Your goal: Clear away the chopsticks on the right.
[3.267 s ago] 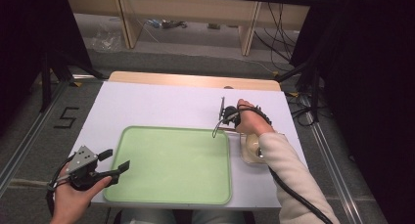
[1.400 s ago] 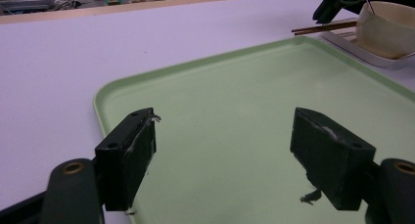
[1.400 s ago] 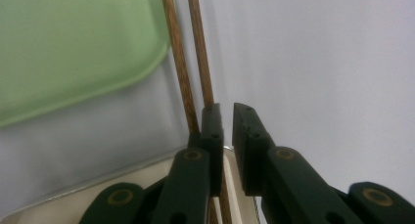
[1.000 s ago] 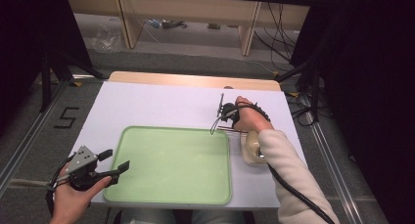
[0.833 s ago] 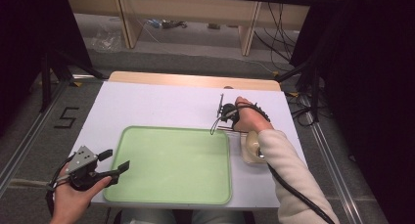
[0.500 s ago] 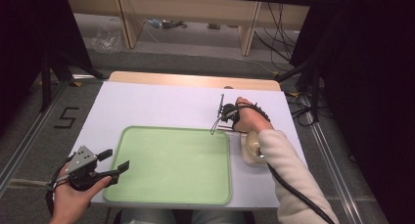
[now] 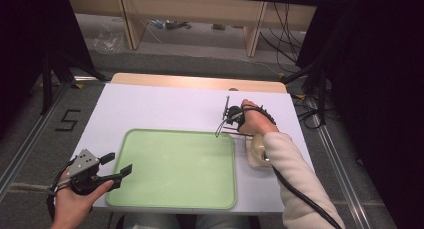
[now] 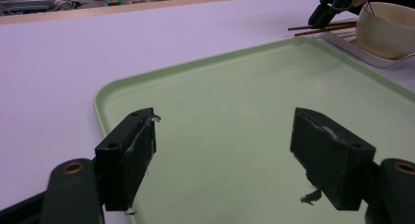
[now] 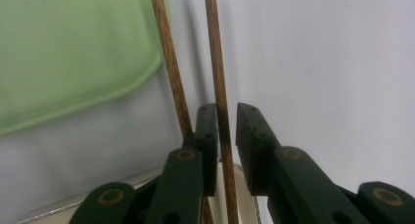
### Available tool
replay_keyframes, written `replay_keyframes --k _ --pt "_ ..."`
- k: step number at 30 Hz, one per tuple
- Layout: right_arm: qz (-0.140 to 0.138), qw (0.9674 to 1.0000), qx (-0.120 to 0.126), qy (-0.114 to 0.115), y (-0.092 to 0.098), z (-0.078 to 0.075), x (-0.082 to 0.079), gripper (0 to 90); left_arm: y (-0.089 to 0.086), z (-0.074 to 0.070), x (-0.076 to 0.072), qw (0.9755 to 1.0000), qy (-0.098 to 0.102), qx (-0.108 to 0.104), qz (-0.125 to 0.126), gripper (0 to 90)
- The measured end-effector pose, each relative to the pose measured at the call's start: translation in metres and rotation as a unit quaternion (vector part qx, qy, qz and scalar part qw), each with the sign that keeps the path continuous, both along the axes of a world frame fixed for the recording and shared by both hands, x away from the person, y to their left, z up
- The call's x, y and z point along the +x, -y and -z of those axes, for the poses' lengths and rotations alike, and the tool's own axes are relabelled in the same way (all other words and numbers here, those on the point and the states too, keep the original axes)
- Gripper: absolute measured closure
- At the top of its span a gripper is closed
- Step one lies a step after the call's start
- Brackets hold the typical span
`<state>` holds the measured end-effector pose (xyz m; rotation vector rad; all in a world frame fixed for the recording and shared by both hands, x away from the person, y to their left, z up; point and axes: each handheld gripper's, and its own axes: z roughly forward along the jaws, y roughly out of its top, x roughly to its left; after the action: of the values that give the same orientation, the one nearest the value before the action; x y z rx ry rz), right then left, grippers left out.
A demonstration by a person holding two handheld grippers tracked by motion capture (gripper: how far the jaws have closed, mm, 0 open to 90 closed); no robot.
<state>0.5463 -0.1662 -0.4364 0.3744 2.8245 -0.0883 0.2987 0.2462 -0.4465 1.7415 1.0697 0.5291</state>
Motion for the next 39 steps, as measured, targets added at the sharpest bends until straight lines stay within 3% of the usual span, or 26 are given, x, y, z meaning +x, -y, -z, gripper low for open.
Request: replay_keyframes --k 17,23,31,34,39 --pt "-0.027 0.9995 -0.012 0.010 -0.004 0.003 -0.003 87.3 0.000 0.000 0.000 1.0000 0.000 0.000 0.000 24.8" --pt "-0.036 0.9989 -0.005 0.031 -0.007 -0.005 -0.004 87.4 0.000 0.000 0.000 1.0000 0.000 0.000 -0.001 24.8" --pt "-0.019 0.9977 0.032 0.057 -0.012 -0.023 -0.005 87.4 0.000 0.000 0.000 1.0000 0.000 0.002 0.000 24.8" --pt "-0.028 0.9958 0.051 0.070 -0.013 -0.027 -0.004 87.4 0.000 0.000 0.000 1.0000 0.001 0.001 0.000 24.8" --pt "-0.015 0.9929 0.085 0.083 -0.018 -0.035 -0.006 87.5 0.000 0.000 0.000 1.0000 0.001 0.000 0.000 24.8"
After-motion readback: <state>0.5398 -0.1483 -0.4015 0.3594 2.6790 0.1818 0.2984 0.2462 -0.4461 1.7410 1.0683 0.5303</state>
